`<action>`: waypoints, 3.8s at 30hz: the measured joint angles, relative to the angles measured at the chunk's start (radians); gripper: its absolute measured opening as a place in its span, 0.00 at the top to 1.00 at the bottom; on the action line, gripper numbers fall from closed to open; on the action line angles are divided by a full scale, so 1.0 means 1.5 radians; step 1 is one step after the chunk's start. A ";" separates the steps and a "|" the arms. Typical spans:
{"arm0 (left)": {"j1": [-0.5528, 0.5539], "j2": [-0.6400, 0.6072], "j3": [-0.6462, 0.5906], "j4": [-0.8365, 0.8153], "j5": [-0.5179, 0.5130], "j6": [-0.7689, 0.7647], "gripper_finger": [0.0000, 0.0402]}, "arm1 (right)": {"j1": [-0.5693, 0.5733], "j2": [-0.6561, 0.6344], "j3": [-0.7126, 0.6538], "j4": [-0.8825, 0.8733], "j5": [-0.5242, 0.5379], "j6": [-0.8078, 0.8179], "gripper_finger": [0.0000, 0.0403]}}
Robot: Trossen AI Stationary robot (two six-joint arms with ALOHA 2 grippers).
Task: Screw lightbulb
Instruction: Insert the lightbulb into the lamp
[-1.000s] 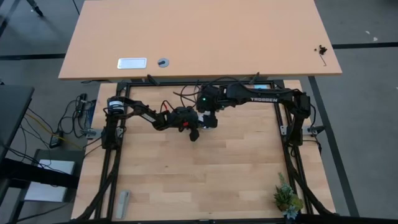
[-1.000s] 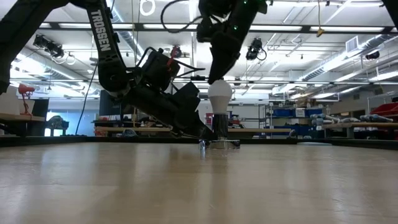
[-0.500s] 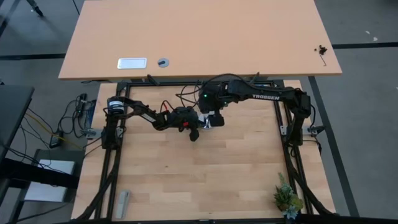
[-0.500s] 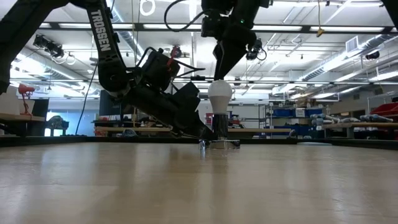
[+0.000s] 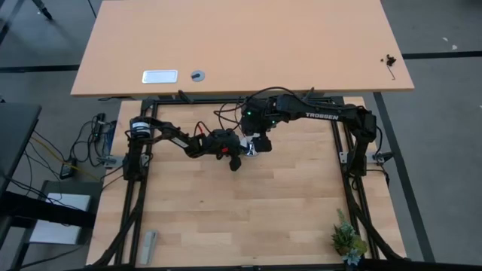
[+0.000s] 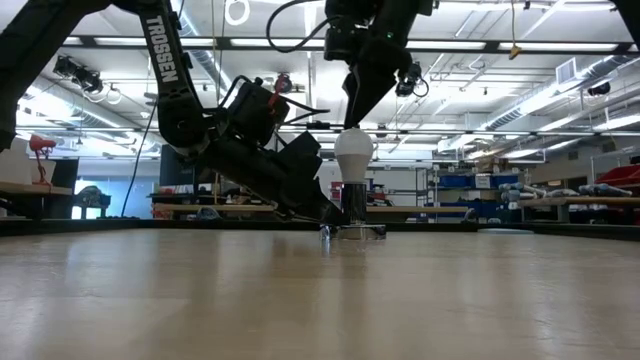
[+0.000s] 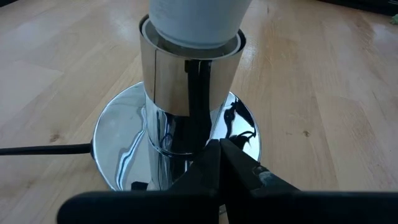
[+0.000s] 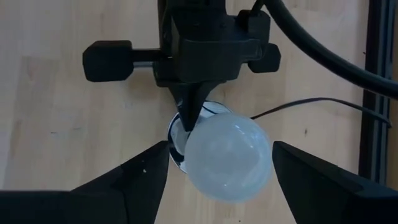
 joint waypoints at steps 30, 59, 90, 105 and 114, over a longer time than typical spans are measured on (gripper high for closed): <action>0.000 0.000 0.000 0.000 0.000 0.000 0.98 | -0.018 0.001 0.008 -0.016 0.024 0.153 0.23; 0.000 0.000 0.000 0.000 0.001 0.000 0.98 | -0.019 -0.005 -0.059 0.046 0.025 0.274 0.40; 0.000 0.000 0.000 0.000 0.000 0.000 0.98 | -0.007 0.001 -0.064 0.068 -0.008 0.013 0.25; 0.000 0.000 0.000 0.000 0.000 0.000 0.98 | -0.008 0.008 -0.065 0.076 0.050 0.395 0.27; 0.000 0.000 0.000 0.000 0.000 0.000 0.98 | -0.003 0.007 -0.037 0.060 0.064 0.286 0.14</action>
